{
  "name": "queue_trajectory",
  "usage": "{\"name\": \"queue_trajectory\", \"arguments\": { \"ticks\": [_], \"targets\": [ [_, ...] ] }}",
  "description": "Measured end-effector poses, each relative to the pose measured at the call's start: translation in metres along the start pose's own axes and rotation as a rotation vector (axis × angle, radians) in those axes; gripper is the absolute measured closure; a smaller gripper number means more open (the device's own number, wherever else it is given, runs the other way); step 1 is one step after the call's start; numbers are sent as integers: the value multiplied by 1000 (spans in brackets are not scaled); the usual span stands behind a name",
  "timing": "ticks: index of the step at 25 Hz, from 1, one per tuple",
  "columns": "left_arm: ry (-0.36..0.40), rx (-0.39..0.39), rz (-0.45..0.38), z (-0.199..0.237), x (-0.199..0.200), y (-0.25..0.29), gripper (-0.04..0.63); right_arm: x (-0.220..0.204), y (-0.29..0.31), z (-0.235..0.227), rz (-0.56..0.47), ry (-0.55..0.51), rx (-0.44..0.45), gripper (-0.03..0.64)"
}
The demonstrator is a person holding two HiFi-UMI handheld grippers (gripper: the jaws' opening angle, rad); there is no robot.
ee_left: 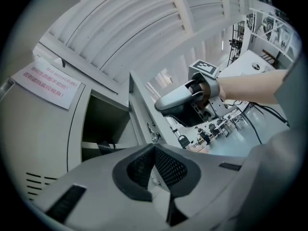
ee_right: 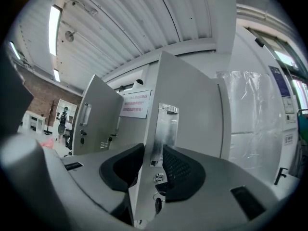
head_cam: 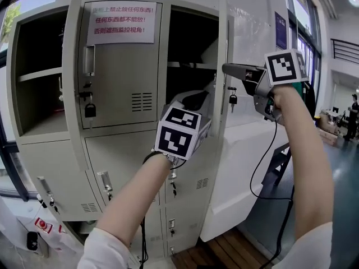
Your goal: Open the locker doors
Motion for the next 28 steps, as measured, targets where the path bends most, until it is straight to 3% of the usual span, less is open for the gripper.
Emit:
{"name": "queue_trajectory", "arguments": {
  "ticks": [10, 17, 21, 28],
  "targets": [
    [-135, -101, -6, -33, -11, 33, 575, -14, -79, -32, 11, -25, -284, 499],
    [-152, -127, -9, -43, -20, 49, 575, -25, -121, -66, -1, -1, -430, 514],
    [-177, -134, -13, -40, -23, 55, 575, -31, -134, -83, -28, 10, -480, 562],
    [-153, -129, -22, -36, -22, 58, 575, -41, -145, -111, -26, -6, -623, 627]
  ]
}}
Point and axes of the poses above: the fingertips, and each gripper's own axes: y forward along the fingers, z to its left, x out of its top, the point moved 5 cm from there along -y, backward along the fingers, and after that the axes turned 10 degrees about z, right-handed, at the moved point
